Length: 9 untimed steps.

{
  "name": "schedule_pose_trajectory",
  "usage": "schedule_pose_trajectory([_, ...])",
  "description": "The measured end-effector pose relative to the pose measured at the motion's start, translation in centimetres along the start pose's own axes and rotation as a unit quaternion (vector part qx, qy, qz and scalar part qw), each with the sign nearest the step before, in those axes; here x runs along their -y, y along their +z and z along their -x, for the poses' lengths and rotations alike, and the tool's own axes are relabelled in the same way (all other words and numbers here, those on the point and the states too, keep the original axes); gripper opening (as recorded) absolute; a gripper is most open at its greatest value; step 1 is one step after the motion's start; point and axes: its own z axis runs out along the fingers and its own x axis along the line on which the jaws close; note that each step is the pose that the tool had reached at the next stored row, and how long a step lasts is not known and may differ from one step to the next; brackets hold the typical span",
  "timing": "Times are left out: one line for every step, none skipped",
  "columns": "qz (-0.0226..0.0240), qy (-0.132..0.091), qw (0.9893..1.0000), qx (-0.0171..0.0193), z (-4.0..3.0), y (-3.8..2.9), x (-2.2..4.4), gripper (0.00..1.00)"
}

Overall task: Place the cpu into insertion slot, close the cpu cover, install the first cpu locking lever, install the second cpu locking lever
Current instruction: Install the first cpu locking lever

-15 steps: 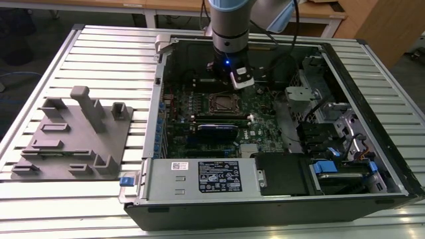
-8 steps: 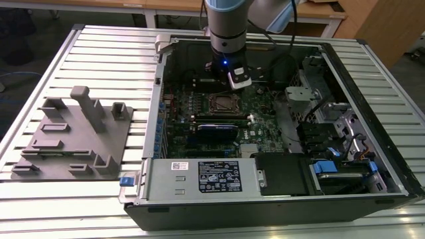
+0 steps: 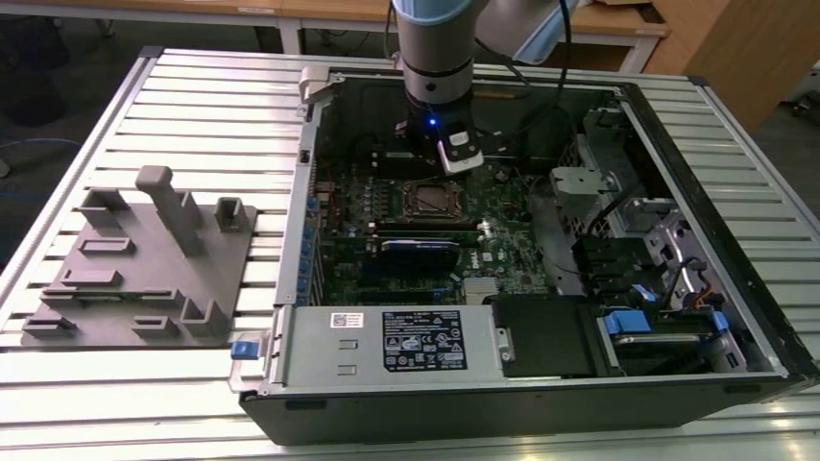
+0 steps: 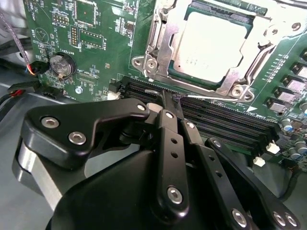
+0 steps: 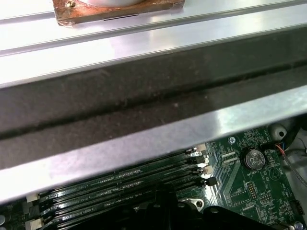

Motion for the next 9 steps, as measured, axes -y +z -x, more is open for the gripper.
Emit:
schedule_pose_trajectory([0.0, 0.0, 1.0, 0.0, 0.0, 0.0, 0.0, 0.1])
schedule_pose_trajectory([0.0001, 0.0, 1.0, 0.0001, -0.02, 0.01, 0.0, 0.1])
schedule_pose_trajectory([0.0003, 0.0, 1.0, 0.0005, -0.06, 0.05, 0.02, 0.1])
schedule_pose_trajectory([0.0001, 0.0, 1.0, 0.0009, -0.08, 0.11, 0.04, 0.1])
schedule_pose_trajectory([-0.0005, 0.0, 1.0, 0.0013, -0.08, 0.17, 0.06, 0.1])
schedule_pose_trajectory([-0.0011, 0.0, 1.0, 0.0016, -0.09, 0.22, 0.06, 0.1])
schedule_pose_trajectory([-0.002, -0.001, 1.0, 0.0019, -0.1, 0.24, 0.06, 0.1])
schedule_pose_trajectory([-0.0035, -0.001, 1.0, 0.0023, -0.1, 0.24, 0.04, 0.1])
schedule_pose_trajectory([-0.0063, -0.001, 1.0, 0.003, -0.11, 0.26, 0.04, 0.1])
